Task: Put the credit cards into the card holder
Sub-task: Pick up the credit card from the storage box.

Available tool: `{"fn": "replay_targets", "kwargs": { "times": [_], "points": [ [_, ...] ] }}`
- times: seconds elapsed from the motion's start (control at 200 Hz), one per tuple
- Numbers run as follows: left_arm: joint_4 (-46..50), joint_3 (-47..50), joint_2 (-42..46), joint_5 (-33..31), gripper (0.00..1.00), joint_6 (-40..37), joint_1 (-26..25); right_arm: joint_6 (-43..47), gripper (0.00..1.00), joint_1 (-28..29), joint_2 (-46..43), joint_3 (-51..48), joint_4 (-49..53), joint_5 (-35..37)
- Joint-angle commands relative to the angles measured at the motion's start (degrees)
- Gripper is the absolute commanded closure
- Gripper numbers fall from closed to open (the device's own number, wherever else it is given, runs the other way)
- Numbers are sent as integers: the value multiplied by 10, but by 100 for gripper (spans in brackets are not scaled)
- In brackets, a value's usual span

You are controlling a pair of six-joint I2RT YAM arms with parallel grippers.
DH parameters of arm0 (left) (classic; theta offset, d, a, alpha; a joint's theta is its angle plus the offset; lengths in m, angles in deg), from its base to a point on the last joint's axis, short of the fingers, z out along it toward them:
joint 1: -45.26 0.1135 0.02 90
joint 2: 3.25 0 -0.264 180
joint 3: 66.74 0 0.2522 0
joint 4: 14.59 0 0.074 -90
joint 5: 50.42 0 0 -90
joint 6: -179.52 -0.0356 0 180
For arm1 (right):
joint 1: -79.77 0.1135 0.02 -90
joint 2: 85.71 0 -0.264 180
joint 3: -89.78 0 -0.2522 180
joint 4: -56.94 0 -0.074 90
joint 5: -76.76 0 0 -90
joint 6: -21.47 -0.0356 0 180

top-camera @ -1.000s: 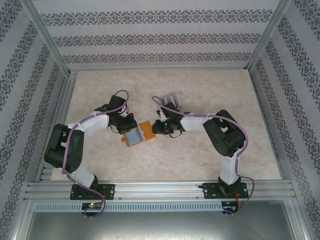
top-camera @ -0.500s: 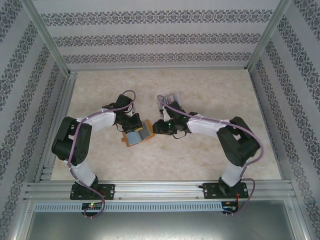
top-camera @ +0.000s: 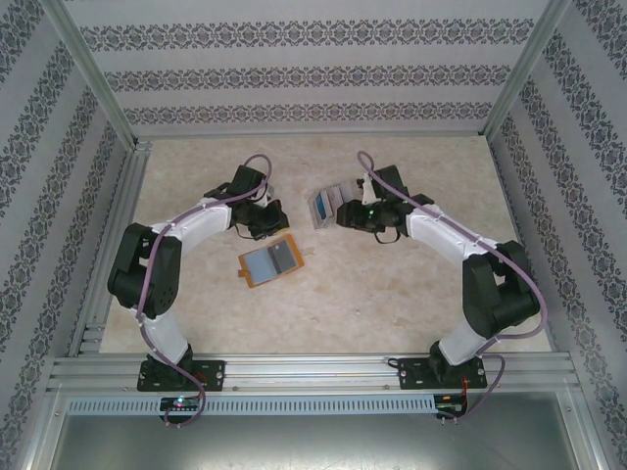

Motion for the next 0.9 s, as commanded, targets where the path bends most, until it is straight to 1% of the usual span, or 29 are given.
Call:
{"fn": "replay_targets", "kwargs": {
  "times": [0.0, 0.15, 0.235, 0.3, 0.38, 0.61, 0.689, 0.804, 0.894],
  "points": [
    [-3, -37, -25, 14, 89, -13, -14, 44, 51, -25, 26, 47, 49, 19],
    [-6, -85, -65, 27, 82, -15, -17, 66, 49, -49, 81, 120, 85, 4],
    [14, -117, -86, 14, 76, -27, -17, 74, 49, -54, 119, 169, 104, -6],
    [16, -137, -103, 21, 72, -29, -17, 79, 48, -56, 143, 198, 116, -4],
    [6, -149, -123, 30, 68, -24, -17, 83, 48, -58, 174, 234, 127, 1],
    [3, -195, -190, 50, 64, -25, -17, 92, 48, -51, 253, 325, 171, 0],
    [-4, -202, -206, 57, 64, -22, -18, 93, 48, -42, 262, 336, 177, 6],
    [-7, -211, -220, 62, 63, -18, -18, 86, 48, -33, 273, 348, 178, -11],
    [-10, -220, -233, 71, 63, -17, -19, 88, 48, -25, 288, 365, 188, -12]
  ]
}}
